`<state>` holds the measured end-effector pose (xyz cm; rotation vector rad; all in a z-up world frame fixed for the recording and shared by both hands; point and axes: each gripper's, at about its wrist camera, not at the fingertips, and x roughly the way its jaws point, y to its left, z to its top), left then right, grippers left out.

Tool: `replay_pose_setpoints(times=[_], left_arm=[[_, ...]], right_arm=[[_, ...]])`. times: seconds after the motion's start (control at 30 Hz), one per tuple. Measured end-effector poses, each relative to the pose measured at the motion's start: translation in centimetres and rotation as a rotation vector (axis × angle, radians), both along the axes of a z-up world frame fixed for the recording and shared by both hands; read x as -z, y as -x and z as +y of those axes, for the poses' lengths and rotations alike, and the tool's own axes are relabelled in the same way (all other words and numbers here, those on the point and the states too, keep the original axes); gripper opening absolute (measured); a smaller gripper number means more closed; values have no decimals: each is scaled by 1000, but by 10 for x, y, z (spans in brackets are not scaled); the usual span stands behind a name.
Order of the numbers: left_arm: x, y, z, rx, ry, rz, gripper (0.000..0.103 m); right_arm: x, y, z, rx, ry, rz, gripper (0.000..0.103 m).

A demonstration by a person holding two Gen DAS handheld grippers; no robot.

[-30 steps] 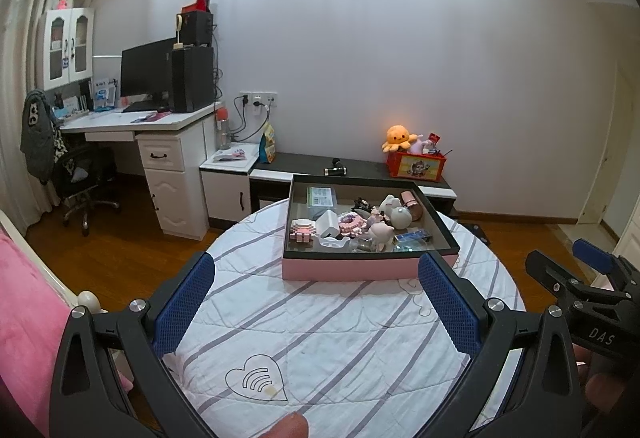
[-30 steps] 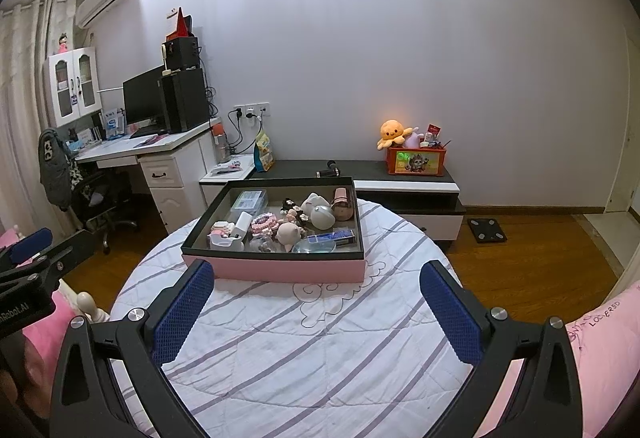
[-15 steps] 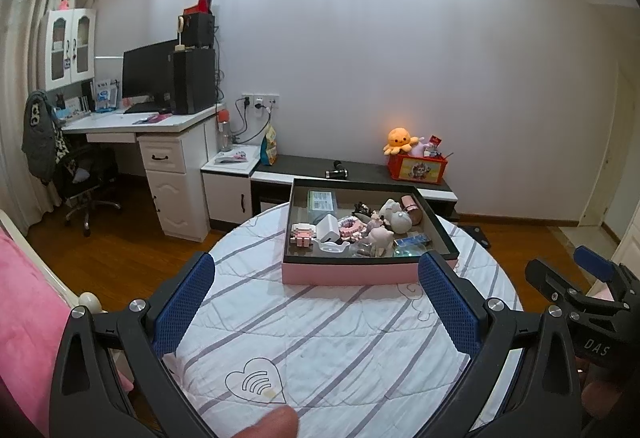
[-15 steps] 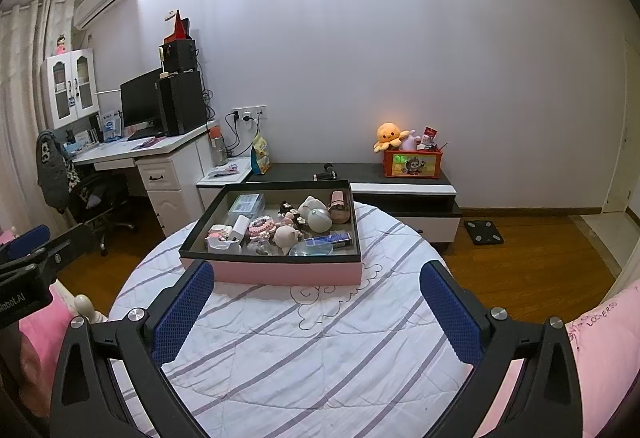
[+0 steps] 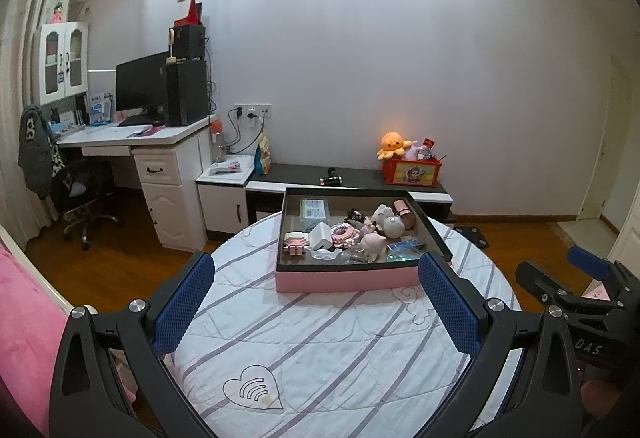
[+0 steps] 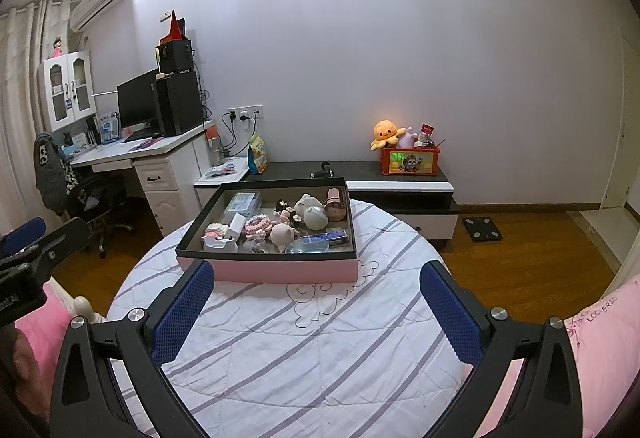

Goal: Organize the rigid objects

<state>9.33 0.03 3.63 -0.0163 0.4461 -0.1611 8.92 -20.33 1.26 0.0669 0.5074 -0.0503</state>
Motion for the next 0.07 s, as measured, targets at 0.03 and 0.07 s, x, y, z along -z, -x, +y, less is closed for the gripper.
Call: replay_pose_setpoints(times=[0.03,0.07], left_arm=[[0,0,0,0,0,0,103],[0,0,0,1,1,2,103]], right_arm=[[1,0,0,1,-1,1,103],[1,0,-1,1,-2,2,103]])
